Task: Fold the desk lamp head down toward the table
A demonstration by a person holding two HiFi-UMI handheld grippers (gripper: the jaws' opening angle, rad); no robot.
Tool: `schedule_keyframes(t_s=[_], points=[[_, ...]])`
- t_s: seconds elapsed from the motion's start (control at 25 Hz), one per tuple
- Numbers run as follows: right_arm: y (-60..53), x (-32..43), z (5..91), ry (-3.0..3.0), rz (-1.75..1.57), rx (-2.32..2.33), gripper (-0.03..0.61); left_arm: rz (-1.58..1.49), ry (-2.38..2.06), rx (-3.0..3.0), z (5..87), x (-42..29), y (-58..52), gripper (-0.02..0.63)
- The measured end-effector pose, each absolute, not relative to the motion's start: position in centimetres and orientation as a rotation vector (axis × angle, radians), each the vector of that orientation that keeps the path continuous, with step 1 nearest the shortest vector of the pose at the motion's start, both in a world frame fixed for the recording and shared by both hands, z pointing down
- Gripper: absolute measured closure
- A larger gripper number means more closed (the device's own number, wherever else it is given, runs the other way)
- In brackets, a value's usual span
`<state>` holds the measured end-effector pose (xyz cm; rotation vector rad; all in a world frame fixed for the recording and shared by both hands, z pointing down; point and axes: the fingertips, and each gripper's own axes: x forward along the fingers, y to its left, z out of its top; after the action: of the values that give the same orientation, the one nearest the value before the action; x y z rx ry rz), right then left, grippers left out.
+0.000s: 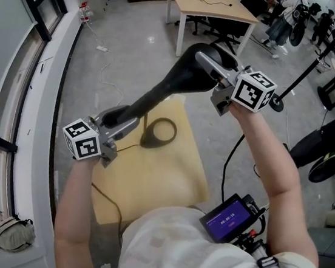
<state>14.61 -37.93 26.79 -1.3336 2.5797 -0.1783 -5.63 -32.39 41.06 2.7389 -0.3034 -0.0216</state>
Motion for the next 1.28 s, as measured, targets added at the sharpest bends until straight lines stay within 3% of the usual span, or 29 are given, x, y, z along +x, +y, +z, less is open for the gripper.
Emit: schedule_keyframes(t_s=[0.44,0.72,1.28], points=[[-36.3,5.1,17.9,2.807,0.307,-1.190,0.278,0.159,-0.308,2.842,44.4,-2.4,-32.9,0.388],[-35.3,3.8,17.9,2.818,0.328,-1.194,0.279,0.336,-0.413,2.869,47.1,-1.3,-32.3,0.434],[-34.3,3.5,17.1,2.841,0.395,-1.184,0.279,0.415,-0.464,2.881,47.2,-0.4,-32.3,0.440]])
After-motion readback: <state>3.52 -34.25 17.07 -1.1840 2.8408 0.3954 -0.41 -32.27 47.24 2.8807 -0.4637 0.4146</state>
